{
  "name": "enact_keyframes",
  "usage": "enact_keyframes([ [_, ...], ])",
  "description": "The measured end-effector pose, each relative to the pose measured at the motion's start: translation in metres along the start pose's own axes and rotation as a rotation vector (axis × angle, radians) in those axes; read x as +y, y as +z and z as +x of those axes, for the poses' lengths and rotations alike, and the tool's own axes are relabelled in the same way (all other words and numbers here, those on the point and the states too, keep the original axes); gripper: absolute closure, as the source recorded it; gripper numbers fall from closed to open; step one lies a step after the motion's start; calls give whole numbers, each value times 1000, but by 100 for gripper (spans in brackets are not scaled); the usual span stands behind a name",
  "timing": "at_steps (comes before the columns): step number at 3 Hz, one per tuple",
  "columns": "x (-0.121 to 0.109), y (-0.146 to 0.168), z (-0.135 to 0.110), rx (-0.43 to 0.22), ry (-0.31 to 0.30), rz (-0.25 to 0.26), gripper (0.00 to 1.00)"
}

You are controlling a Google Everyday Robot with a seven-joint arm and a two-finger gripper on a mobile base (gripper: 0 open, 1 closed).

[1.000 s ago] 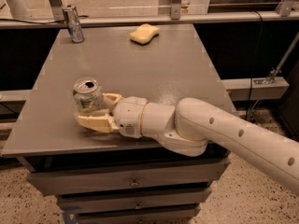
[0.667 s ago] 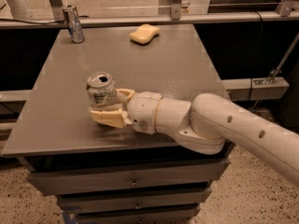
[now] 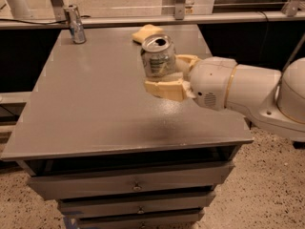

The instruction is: Move 7up can near sponge

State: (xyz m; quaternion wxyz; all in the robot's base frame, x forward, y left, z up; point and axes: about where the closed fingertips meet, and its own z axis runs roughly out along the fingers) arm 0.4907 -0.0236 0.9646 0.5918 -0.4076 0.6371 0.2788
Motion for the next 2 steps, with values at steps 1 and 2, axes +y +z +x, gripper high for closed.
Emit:
enact_keyframes([
  [1, 1, 1, 0, 0, 0, -1, 100],
  [2, -11, -3, -4, 0, -11, 25, 100],
])
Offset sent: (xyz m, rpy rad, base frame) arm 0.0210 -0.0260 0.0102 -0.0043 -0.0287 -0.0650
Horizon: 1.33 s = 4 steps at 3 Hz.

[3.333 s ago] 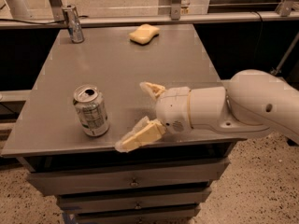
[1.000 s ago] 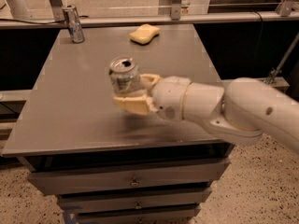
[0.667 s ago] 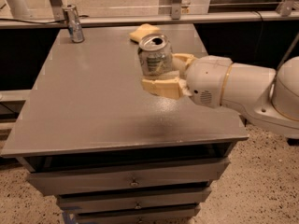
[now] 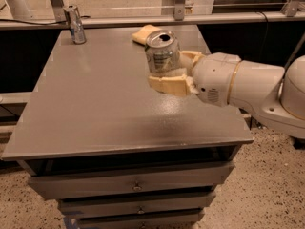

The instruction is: Move 7up can near sponge

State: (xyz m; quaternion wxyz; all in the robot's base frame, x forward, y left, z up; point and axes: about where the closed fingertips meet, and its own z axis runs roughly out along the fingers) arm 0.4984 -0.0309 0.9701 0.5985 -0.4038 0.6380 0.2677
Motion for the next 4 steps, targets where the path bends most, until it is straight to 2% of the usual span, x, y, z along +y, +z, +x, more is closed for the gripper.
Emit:
enact_keyframes([
  [1, -49, -4, -2, 1, -20, 71, 100],
  [2, -119, -5, 3, 1, -13, 160, 100],
  [3, -180, 9, 16, -1, 20, 223, 100],
  [4, -216, 45, 37, 10, 61, 235, 100],
])
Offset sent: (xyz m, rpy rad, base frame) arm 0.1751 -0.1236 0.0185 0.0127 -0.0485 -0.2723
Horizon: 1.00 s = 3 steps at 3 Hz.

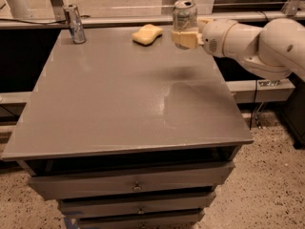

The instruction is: Move 7up can near sponge

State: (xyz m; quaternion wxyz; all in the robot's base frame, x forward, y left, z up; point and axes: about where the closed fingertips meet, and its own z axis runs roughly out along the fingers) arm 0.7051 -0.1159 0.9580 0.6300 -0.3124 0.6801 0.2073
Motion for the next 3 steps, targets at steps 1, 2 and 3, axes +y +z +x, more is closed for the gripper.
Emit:
enact_keyframes([
  [1, -7, 51, 22, 37, 13, -23, 100],
  [2, -14, 89, 39, 73, 10, -34, 100],
  [3, -27, 117, 45, 78, 8, -27, 100],
])
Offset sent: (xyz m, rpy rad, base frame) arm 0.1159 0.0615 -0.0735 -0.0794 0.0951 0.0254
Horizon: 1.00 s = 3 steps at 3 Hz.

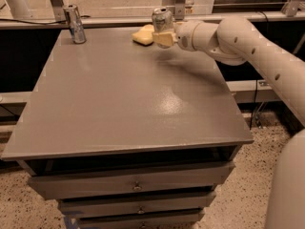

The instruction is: Move 7up can near sponge

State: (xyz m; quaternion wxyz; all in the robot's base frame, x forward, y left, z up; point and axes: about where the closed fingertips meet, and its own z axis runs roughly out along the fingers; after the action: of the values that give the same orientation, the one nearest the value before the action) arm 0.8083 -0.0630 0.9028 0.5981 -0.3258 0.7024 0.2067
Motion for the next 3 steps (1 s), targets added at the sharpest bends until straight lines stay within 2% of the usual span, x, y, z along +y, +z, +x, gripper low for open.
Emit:
enact_keyframes([
  [2, -19, 33, 0, -7, 0, 21, 100],
  [3, -22, 46, 4, 3, 8, 30, 82],
])
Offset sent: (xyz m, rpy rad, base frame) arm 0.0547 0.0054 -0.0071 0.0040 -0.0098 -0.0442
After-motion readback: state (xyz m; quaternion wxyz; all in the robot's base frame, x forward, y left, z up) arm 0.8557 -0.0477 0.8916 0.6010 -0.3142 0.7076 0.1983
